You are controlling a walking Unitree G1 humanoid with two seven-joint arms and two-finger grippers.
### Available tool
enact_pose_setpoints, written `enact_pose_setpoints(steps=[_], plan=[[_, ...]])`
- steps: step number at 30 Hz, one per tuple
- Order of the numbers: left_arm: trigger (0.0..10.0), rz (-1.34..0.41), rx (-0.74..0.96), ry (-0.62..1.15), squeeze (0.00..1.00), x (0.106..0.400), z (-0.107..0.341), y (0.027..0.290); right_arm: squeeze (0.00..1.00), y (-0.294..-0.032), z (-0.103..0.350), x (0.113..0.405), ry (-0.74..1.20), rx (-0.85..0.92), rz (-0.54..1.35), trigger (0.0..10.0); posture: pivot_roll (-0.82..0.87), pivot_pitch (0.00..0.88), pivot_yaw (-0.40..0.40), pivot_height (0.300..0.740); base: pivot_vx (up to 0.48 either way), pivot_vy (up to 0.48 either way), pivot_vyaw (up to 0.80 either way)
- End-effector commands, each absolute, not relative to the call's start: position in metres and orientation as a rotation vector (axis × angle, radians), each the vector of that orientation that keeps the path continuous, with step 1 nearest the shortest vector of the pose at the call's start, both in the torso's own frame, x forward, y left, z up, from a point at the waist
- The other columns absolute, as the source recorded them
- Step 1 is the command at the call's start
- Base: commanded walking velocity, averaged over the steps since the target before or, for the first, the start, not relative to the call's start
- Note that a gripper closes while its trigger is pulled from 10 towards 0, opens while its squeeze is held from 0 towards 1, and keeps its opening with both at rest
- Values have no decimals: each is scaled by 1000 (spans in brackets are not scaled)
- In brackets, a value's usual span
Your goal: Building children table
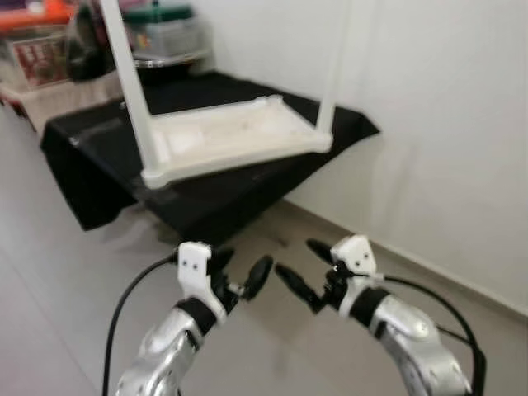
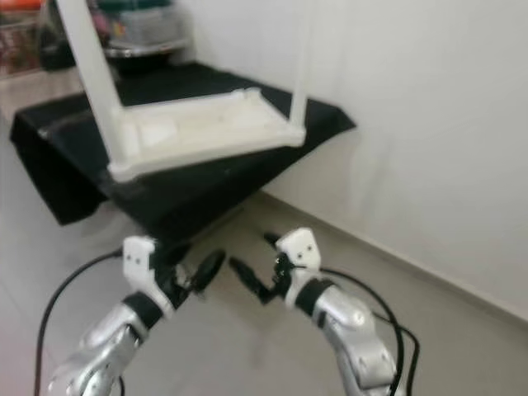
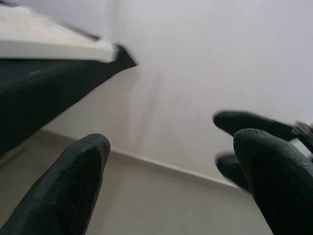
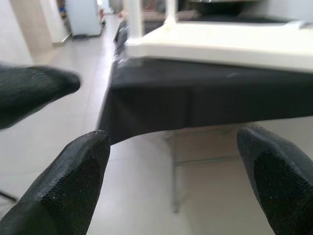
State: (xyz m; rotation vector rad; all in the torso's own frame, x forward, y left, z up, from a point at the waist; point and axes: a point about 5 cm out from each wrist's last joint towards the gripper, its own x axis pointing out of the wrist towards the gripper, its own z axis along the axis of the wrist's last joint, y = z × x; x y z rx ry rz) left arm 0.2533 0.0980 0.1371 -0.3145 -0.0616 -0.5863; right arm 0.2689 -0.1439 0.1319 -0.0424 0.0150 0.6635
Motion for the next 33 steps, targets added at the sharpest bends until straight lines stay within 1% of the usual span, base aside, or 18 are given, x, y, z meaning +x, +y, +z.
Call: enact_pose_setpoints(steps=[1,26,33], plan=[[10000,-561,-287,-54,0,256,134,103,0,-138,133,270,1,-45,676,10000,31,69,-54,740,0,-450,800],[10000,-556,-283,-66,0,261,134,100,0,-141,131,276,-1,-28,632,10000,21,67,-55,740,0,-452,799],[10000,-556,-279,-68,0,261,134,100,0,-141,132,276,-6,-10,627,10000,23,67,-53,740,0,-452,0]])
